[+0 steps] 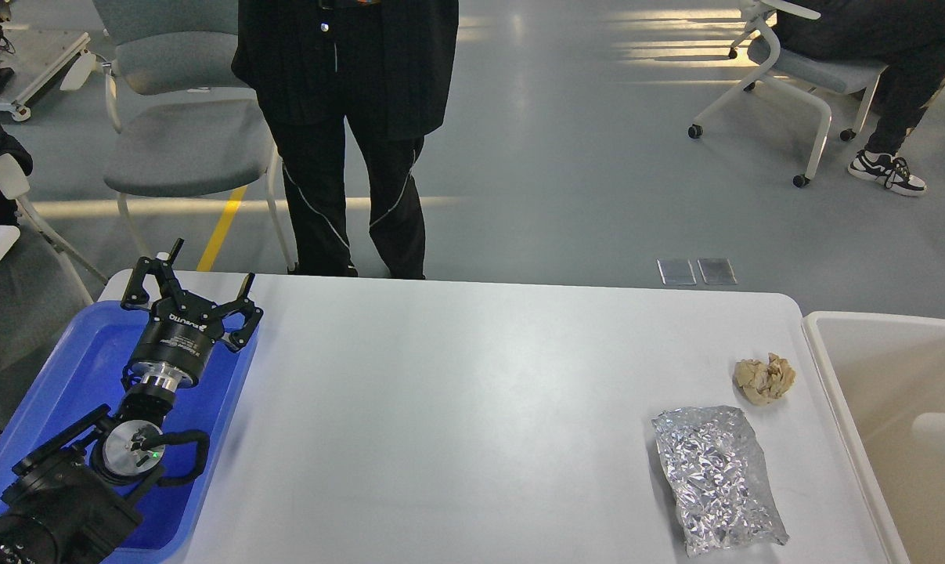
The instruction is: Tidy desktop
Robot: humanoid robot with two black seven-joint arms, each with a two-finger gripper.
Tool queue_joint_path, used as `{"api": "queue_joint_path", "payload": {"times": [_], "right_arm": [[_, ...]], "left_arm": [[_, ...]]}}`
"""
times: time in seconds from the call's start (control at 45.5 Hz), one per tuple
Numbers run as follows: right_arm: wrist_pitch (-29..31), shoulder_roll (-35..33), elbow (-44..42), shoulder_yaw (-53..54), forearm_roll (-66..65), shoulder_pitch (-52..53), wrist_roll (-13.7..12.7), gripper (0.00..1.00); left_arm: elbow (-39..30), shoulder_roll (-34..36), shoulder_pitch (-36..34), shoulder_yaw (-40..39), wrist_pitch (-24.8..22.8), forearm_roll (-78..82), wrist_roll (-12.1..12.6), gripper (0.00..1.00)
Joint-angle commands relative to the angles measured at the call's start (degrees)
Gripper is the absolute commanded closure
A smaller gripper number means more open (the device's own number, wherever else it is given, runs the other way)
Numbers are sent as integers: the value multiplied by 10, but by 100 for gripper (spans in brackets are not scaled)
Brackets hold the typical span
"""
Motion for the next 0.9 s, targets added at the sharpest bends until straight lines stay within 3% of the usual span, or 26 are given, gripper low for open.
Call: {"api": "queue_joint_path", "payload": {"times": [0.0, 0.132, 0.33, 0.637, 0.681, 0.769, 0.791, 0.879], "right_arm": [[2, 86, -136, 59, 12, -49, -20, 100], [15, 130, -204, 68, 14, -49, -40, 100], [35, 170, -282, 82, 14, -50, -42, 100], [36, 173, -289, 109, 14, -46, -52, 100], [36, 173, -289, 113, 14, -46, -55, 78], [27, 173, -290, 113, 12, -44, -56, 12], [27, 173, -290, 114, 12, -44, -56, 2], [27, 173, -303, 116, 12, -43, -56, 1]], "left_arm": [[0, 0, 0, 1, 0, 0, -1, 0], [0, 0, 0, 0, 0, 0, 0, 0], [0, 0, 0, 0, 0, 0, 0, 0], [0, 0, 0, 0, 0, 0, 0, 0], [0, 0, 0, 1, 0, 0, 0, 0], [0, 0, 0, 1, 0, 0, 0, 0], [0, 0, 0, 1, 0, 0, 0, 0], [0, 0, 0, 1, 0, 0, 0, 0]]}}
